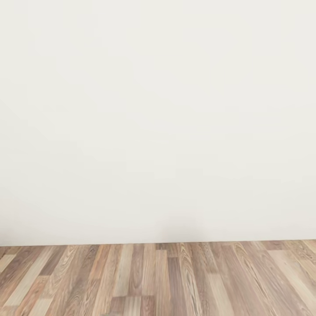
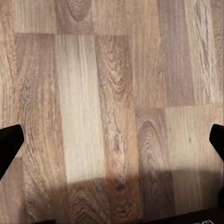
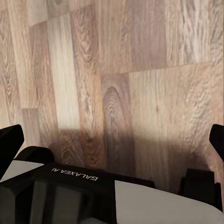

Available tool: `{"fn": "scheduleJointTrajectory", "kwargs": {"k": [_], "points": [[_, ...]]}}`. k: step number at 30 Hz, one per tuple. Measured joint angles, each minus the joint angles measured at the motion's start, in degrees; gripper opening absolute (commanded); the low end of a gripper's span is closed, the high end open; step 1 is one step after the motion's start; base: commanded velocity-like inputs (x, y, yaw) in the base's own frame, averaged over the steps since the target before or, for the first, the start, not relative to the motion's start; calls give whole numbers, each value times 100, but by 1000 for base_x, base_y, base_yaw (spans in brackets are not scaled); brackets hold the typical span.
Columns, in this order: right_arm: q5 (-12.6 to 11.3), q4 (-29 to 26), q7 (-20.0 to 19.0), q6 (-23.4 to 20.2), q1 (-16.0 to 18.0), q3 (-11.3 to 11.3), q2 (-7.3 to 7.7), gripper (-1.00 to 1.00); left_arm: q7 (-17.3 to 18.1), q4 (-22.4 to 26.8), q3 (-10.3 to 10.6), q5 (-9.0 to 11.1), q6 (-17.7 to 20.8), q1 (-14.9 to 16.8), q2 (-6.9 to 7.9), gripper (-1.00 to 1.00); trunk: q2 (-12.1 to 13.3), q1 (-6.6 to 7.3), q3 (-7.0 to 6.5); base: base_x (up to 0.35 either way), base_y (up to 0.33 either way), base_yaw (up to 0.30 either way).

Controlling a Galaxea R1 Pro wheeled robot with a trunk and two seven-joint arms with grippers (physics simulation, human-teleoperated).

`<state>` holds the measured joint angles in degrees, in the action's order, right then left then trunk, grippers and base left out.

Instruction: In the bedroom, move the book from the bed onto either nightstand, and place the two sandals side by side next to the bed.

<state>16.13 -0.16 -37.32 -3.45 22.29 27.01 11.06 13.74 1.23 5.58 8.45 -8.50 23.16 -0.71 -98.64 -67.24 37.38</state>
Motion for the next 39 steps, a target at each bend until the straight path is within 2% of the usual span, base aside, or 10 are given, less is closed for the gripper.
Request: {"fn": "scheduleJointTrajectory", "kwargs": {"k": [12,22,39], "points": [[0,0,0,2,0,0,0,100,0,-1,0,0,0,0,0,100,0,0,0,323,0,0],[0,0,2,0,0,0,0,100,0,0,-2,1,0,0,0,100,0,-1,0,154,0,0],[0,0,0,1,0,0,0,100,0,0,0,1,0,0,0,100,0,0,0,321,0,0]]}}
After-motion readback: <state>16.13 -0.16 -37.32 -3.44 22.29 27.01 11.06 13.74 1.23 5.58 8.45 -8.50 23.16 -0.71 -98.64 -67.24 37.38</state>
